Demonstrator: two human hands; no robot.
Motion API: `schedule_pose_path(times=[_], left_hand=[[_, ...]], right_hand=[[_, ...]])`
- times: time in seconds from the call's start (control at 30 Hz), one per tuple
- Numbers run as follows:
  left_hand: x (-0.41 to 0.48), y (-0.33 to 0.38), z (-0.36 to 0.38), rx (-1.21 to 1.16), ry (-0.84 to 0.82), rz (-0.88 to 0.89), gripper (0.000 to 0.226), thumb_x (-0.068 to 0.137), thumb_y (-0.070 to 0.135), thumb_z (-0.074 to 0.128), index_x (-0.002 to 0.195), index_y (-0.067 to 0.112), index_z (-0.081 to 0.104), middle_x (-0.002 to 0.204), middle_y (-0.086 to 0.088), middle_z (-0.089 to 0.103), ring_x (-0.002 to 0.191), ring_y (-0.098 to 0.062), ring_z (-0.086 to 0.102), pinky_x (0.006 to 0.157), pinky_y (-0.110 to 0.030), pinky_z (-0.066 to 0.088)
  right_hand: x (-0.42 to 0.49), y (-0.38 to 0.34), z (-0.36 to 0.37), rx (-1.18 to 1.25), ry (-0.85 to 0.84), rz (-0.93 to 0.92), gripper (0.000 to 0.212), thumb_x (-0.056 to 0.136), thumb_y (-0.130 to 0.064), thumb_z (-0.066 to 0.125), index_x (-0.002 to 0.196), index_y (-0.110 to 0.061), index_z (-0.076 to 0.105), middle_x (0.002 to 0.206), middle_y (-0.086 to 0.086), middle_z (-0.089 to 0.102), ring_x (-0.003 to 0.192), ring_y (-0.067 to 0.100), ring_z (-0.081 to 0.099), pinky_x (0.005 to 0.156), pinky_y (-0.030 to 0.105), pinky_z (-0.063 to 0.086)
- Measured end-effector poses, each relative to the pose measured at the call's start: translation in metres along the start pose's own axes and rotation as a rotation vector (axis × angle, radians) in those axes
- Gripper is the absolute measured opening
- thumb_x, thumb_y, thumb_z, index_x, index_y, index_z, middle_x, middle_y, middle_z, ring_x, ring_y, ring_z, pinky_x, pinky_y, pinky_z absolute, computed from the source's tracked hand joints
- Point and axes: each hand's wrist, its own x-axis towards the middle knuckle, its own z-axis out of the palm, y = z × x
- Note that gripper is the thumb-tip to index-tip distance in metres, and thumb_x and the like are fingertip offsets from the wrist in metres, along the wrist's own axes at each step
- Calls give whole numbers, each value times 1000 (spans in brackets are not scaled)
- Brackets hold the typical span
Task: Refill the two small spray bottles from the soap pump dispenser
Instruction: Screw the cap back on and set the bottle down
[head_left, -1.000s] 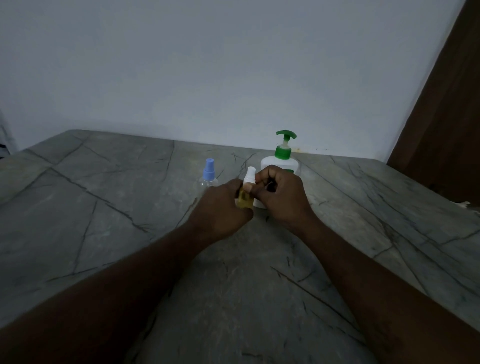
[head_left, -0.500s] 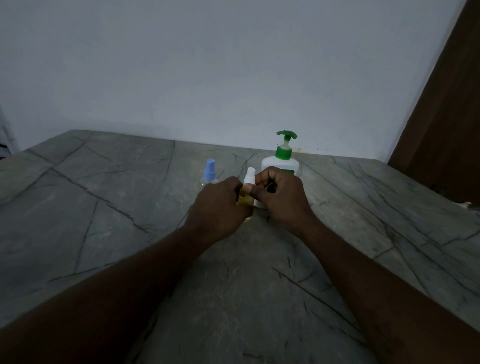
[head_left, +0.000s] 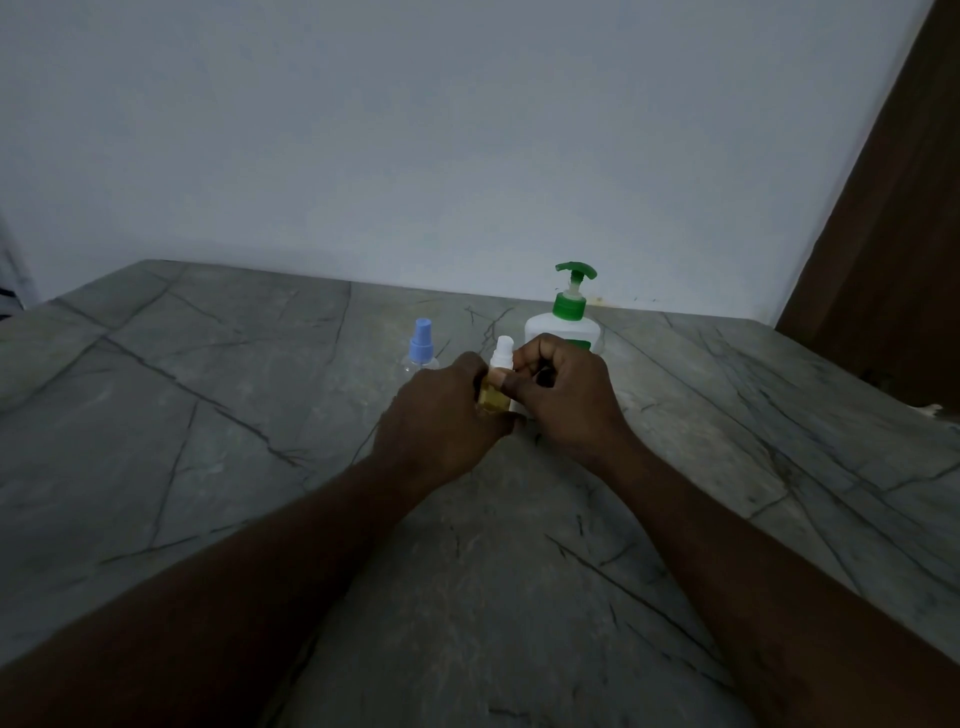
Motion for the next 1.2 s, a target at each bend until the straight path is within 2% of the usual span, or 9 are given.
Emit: schedule_pose_path(times=[0.17, 0.3, 0.47, 0.57, 0.7, 0.87, 0.97, 1.07, 1.2], left_hand=[[1, 0, -1, -70, -51, -37, 28, 87, 30, 74, 110, 15, 68, 103, -1, 74, 90, -16, 68, 73, -20, 48], [2, 1, -1, 21, 9, -46, 40, 82, 45, 79, 109, 17, 67, 101, 1, 74, 85, -17, 69, 77, -31, 56], [0, 1, -3, -80, -96, -34, 32, 87, 30, 74, 115, 16, 66, 106, 0, 74, 93, -16, 68, 84, -31, 55], [3, 0, -4, -9, -63, -34, 28, 87, 34, 75, 106, 14, 69, 99, -1, 75, 87, -16, 69, 83, -36, 57], [4, -2, -5, -25, -95, -44, 32, 87, 34, 76, 110, 13, 69, 104, -1, 75, 92, -16, 70, 84, -31, 55], [7, -4, -9, -130, -212, -59, 28, 88, 25, 75, 114, 16, 72, 109, 0, 75, 100, -15, 69, 91, -31, 53], [8, -5, -11, -164, -269, -83, 30, 88, 24, 75, 116, 15, 71, 111, 0, 74, 102, -14, 68, 93, -30, 51], [7, -4, -12, -157, -270, -79, 32, 88, 22, 75, 118, 14, 70, 112, -1, 74, 103, -16, 67, 85, -23, 43], [6, 1, -12, -95, -249, -59, 28, 88, 24, 75, 114, 13, 71, 109, -3, 74, 101, -18, 68, 86, -23, 42]], right_hand=[[-1, 0, 0, -16, 2, -15, 17, 84, -24, 84, 88, -21, 67, 80, -7, 67, 71, 4, 61, 67, 15, 48], [0, 2, 0, -16, 8, -21, 18, 84, -24, 84, 88, -21, 67, 80, -4, 69, 69, 6, 61, 66, 18, 49], [0, 2, 1, -11, 9, -22, 17, 84, -24, 84, 89, -20, 68, 81, -5, 69, 70, 4, 61, 66, 16, 47], [-1, 1, 0, -23, -5, -20, 16, 86, -25, 82, 89, -21, 68, 82, -6, 68, 72, 5, 61, 68, 18, 47], [0, 3, 0, -7, -20, -12, 15, 87, -26, 81, 89, -22, 68, 85, -4, 70, 78, 10, 65, 71, 20, 50], [-4, 4, 2, -2, -33, -31, 22, 91, -27, 77, 111, -19, 70, 90, -3, 69, 84, 11, 65, 76, 19, 51], [-3, 1, 5, 21, -35, -48, 9, 90, -27, 77, 90, -26, 69, 77, -10, 64, 71, 2, 59, 69, 15, 47], [-1, 1, 9, 53, -12, -30, 28, 87, -26, 80, 74, -35, 57, 64, -12, 56, 59, 0, 53, 62, 13, 46], [-1, 2, 12, 67, 24, -10, 31, 87, -25, 81, 71, -31, 55, 60, -11, 53, 55, 2, 49, 60, 18, 46]])
